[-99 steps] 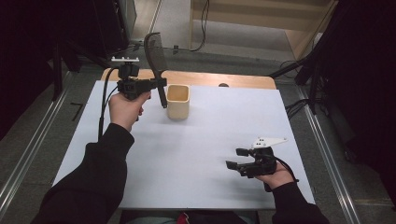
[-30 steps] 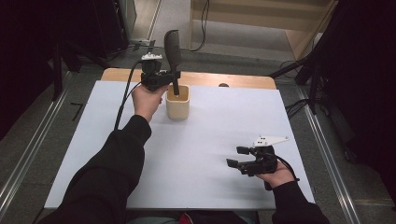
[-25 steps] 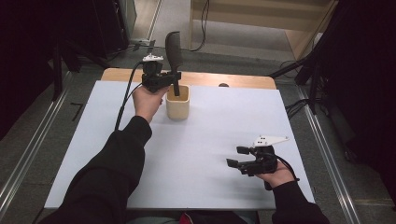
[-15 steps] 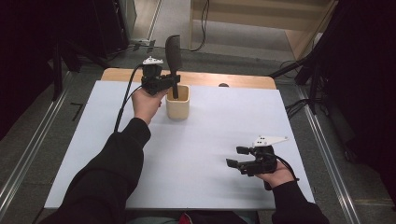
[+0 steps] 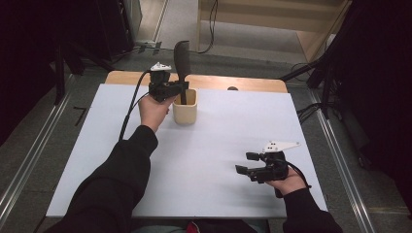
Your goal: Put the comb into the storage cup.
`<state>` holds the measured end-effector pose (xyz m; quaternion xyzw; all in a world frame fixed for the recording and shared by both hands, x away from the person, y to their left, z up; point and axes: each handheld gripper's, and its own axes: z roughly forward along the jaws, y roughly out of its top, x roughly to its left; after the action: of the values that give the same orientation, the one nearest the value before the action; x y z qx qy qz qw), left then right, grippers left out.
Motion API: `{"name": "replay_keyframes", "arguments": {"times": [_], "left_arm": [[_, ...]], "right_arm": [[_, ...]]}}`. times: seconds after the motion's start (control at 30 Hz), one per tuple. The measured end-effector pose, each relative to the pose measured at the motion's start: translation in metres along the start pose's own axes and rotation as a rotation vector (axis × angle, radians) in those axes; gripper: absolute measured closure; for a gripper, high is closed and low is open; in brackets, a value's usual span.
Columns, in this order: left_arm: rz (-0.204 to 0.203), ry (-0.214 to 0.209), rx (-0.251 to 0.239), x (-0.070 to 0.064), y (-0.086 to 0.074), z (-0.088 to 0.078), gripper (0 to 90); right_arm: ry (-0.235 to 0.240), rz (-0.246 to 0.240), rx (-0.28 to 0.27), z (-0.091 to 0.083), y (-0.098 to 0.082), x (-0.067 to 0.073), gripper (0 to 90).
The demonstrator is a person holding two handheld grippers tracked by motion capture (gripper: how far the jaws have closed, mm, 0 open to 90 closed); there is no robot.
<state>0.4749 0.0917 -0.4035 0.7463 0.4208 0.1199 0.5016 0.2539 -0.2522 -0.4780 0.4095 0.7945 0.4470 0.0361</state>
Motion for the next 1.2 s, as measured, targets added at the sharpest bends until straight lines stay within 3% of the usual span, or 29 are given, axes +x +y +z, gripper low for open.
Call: {"name": "replay_keyframes", "arguments": {"times": [1.2], "left_arm": [[0.006, -0.007, 0.034, 0.004, -0.025, 0.007, 72.1]], "right_arm": [[0.0, -0.002, 0.01, 0.001, 0.0, 0.0, 23.5]]}}
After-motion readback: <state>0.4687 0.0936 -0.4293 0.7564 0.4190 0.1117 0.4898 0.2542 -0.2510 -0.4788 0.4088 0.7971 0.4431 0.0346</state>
